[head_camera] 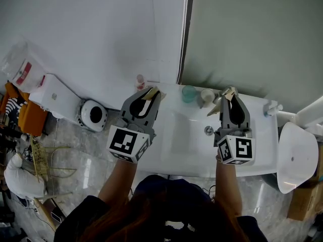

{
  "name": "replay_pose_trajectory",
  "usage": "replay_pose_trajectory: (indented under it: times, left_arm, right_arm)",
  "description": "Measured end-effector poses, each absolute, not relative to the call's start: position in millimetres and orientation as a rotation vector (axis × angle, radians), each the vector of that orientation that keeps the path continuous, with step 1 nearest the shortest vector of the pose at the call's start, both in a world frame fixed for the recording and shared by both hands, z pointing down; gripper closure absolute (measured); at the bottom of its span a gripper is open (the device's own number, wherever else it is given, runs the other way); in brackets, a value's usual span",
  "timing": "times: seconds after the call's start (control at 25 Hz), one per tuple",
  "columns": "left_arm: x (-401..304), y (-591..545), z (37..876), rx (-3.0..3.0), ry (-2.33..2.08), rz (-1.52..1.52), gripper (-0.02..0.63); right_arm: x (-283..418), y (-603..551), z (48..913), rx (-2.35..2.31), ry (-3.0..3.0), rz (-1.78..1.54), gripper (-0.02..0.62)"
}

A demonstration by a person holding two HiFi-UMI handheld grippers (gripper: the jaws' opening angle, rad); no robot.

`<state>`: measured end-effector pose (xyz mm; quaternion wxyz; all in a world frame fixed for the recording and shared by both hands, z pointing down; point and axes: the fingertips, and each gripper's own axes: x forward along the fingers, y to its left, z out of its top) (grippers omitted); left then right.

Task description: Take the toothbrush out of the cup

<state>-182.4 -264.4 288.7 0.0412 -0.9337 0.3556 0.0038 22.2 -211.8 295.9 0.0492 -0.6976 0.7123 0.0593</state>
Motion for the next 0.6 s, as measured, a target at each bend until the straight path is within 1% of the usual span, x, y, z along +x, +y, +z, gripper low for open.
replay_pose_trajectory:
  times: [0.6]
  left_arm:
    - [-187.1,-259.7,287.7,-2.841,1.11,0.006,0.531]
  right_arm:
    - [22.3,-209.9,288.7,-2.106,2.172,0.215,0.511]
